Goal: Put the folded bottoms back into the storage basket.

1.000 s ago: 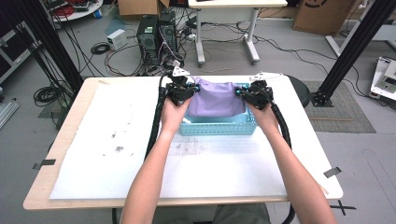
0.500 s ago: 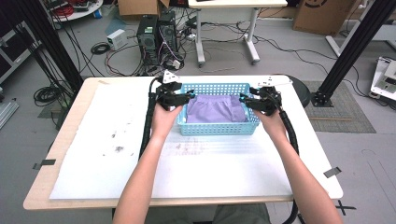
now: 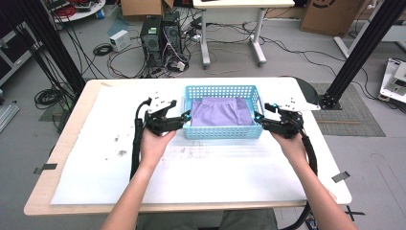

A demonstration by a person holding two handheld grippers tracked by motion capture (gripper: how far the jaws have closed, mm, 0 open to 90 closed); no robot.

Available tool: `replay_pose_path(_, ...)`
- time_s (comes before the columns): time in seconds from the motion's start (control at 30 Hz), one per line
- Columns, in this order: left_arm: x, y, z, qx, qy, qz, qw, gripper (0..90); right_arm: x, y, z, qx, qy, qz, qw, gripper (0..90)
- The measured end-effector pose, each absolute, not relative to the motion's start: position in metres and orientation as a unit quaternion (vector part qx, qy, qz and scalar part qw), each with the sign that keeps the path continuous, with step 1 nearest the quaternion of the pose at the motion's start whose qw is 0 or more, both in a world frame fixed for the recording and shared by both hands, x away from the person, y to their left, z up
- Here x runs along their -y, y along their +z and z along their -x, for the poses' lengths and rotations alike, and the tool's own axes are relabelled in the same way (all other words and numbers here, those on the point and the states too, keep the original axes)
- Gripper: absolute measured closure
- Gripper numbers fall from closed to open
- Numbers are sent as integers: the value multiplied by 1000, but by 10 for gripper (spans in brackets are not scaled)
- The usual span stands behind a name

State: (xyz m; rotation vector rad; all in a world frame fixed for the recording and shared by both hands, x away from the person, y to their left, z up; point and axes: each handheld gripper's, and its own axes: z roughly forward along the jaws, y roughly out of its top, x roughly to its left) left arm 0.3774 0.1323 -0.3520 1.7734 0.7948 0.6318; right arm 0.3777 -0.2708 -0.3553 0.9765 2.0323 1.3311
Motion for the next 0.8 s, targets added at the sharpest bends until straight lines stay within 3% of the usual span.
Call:
replay_pose_path(0.5, -158, -393, -319, -334, 253, -747, 515, 262, 294, -390, -330, -748, 490, -368, 255, 292)
replay_pose_path(0.8, -169, -409, -303, -336, 268, -750, 502, 252, 302, -406, -317, -743, 492, -375, 255, 272)
